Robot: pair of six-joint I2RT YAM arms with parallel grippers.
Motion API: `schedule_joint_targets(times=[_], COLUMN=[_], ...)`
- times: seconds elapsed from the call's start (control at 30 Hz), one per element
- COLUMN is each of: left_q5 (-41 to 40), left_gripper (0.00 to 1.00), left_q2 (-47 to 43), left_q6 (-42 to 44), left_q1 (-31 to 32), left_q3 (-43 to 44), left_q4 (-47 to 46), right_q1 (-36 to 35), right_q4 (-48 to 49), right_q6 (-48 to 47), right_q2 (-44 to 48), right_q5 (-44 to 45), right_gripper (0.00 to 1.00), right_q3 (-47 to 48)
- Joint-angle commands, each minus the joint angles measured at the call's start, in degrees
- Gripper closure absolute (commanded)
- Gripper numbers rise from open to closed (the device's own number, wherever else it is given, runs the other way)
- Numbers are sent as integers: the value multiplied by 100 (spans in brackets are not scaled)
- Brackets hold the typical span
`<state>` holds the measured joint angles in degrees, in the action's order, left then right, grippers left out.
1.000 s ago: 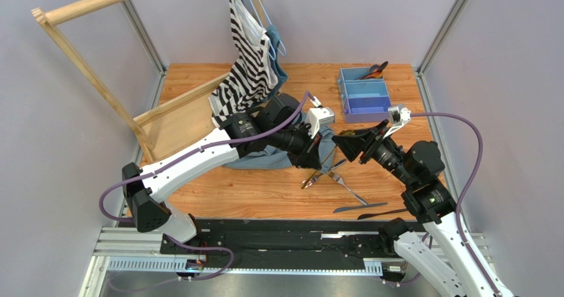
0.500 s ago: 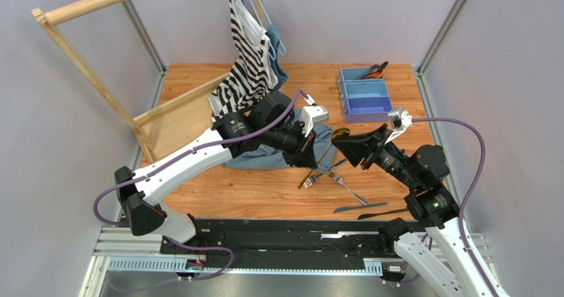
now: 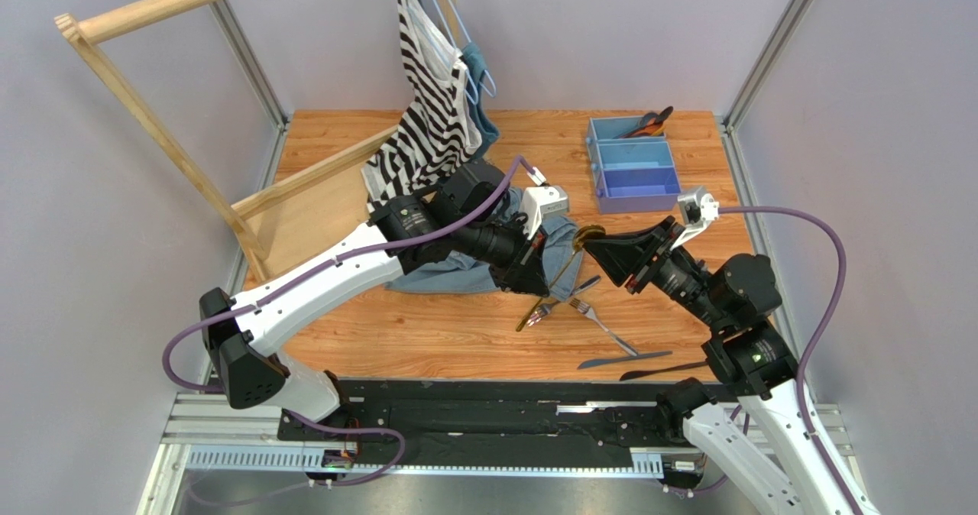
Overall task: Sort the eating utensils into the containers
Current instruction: Pick up the spoon from the center of the board.
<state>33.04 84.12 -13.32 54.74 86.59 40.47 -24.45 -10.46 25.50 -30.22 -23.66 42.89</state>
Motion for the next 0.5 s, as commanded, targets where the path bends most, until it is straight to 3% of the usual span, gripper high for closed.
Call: schedule_joint_targets(times=[0.0,0.03,0.47], left_q5=[282,291,-96], left_gripper=[100,100,100], left_q2=[-159,-167,-405], left_q6=[84,75,93], left_q1=[-16,-16,-16], left_q3=[-71,-80,-282], left_q4=[-171,-171,-259], right_q1=[28,19,28], right_q4=[412,439,440], right_q6=[69,96,70], right_q2=[95,78,139], right_q5=[160,160,318], right_gripper=[92,100,99], right_q3=[-158,-167,-211])
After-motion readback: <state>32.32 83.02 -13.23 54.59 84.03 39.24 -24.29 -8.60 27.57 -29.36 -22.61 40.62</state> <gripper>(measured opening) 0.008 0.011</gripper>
